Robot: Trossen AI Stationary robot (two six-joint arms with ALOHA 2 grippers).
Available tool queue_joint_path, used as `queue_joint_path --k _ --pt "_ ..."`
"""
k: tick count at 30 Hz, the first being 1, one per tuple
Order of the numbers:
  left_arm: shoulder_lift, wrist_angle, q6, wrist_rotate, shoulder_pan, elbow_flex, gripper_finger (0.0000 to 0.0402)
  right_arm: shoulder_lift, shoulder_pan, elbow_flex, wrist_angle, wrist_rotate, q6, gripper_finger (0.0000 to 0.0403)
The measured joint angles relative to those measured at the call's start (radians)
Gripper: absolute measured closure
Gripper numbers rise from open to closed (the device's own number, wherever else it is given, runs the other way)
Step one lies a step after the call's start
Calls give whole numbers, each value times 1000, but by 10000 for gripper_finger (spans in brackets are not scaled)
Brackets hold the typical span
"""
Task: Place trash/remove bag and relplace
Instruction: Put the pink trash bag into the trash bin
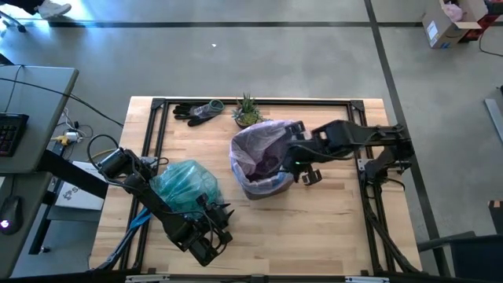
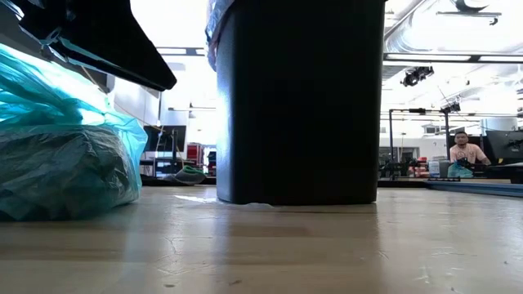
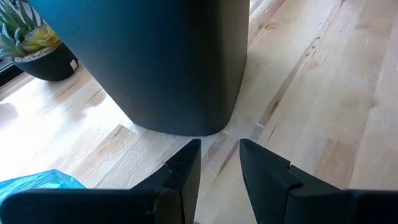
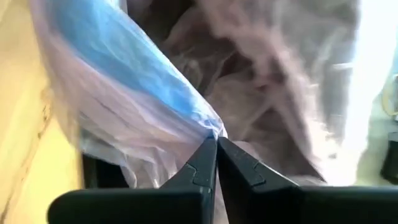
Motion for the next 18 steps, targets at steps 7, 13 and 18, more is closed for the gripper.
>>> queue_joint_path --k 7,13,18 --pt "0 0 1 0 1 0 305 -51 118 102 2 127 126 403" --pt "0 3 18 0 13 0 305 -86 195 115 1 137 261 403" --pt "0 8 21 0 13 0 305 -89 250 114 5 172 313 402"
